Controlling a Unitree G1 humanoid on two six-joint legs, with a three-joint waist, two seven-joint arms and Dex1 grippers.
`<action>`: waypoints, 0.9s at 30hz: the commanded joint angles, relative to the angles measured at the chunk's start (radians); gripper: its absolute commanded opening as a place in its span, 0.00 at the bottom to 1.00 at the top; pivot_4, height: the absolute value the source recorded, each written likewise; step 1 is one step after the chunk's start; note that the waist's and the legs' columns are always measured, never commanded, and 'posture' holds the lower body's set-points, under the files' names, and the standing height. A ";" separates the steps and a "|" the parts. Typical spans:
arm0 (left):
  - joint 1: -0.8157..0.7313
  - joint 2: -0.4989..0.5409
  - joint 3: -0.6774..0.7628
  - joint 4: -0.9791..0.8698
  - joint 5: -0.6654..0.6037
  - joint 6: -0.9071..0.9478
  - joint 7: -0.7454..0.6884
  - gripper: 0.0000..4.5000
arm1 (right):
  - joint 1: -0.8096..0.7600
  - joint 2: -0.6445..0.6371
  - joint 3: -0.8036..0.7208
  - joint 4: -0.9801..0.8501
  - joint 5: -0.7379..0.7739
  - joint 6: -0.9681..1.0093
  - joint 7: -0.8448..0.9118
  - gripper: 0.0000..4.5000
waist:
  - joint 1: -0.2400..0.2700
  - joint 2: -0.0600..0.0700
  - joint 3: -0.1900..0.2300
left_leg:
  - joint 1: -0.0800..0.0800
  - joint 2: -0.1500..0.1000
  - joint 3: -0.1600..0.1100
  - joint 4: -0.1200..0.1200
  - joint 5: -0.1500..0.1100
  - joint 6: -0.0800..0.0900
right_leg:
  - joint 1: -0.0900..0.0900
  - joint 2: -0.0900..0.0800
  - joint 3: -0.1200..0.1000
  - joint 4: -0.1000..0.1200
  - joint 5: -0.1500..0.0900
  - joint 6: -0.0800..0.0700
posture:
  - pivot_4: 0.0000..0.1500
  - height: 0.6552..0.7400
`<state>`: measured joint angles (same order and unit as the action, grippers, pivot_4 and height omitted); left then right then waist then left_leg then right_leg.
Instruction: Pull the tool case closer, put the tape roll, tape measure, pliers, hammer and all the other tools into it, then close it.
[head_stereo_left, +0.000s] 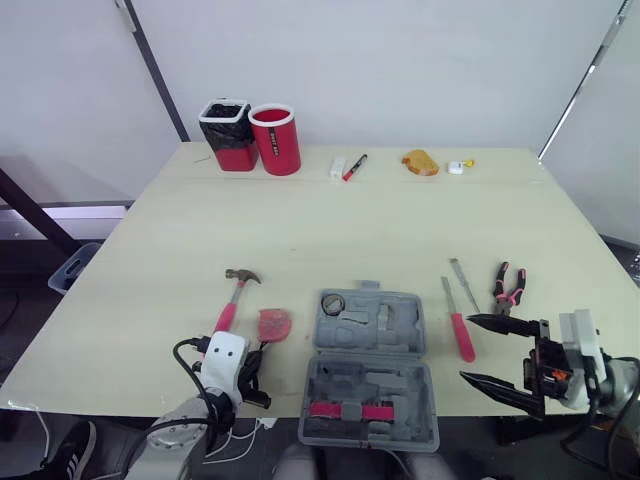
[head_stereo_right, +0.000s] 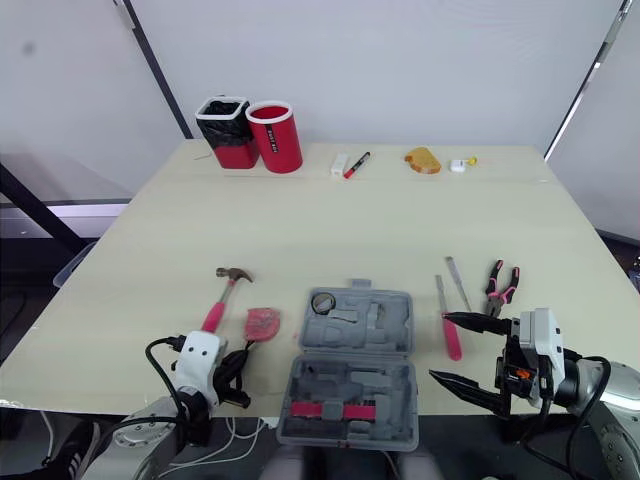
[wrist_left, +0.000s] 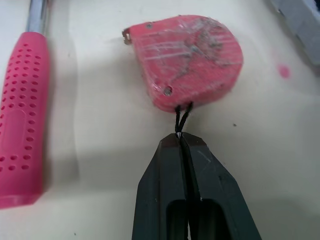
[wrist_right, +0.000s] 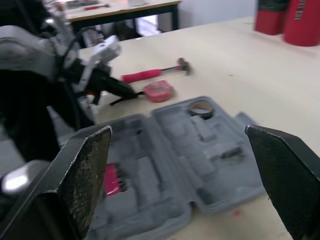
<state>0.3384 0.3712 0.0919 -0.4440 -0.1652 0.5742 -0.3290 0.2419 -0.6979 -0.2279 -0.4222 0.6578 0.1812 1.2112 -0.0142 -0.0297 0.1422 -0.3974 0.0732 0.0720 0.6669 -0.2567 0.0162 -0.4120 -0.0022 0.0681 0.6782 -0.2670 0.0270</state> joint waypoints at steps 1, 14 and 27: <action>0.041 0.023 0.012 -0.031 -0.017 0.000 -0.035 0.01 | -0.015 -0.025 0.008 -0.015 -0.005 -0.047 0.059 1.00 | 0.000 0.000 0.000 | 0.000 0.000 0.000 0.000 0.000 0.000 | 0.000 0.000 0.000 0.000 0.000 0.000 | 1.00 1.00; 0.186 0.069 0.023 -0.161 -0.036 0.032 -0.067 0.01 | -0.101 -0.017 0.085 0.084 -0.098 -0.162 0.097 1.00 | 0.000 0.000 0.002 | 0.000 0.000 0.000 0.000 0.000 0.000 | 0.000 -0.001 0.000 -0.001 0.000 0.000 | 1.00 1.00; 0.243 0.126 0.102 -0.230 -0.100 -0.021 -0.174 0.30 | -0.118 -0.003 0.111 0.104 -0.113 -0.184 0.079 1.00 | 0.000 -0.001 0.006 | 0.000 0.001 0.000 0.000 0.000 0.000 | -0.001 -0.001 0.000 -0.001 0.000 0.000 | 1.00 1.00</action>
<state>0.5581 0.4747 0.1600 -0.6113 -0.2437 0.5793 -0.4659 0.1301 -0.7022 -0.1146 -0.3043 0.5376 0.0149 1.2956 -0.0143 -0.0312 0.1480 -0.3976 0.0738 0.0721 0.6664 -0.2567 0.0161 -0.4130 -0.0034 0.0679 0.6775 -0.2673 0.0268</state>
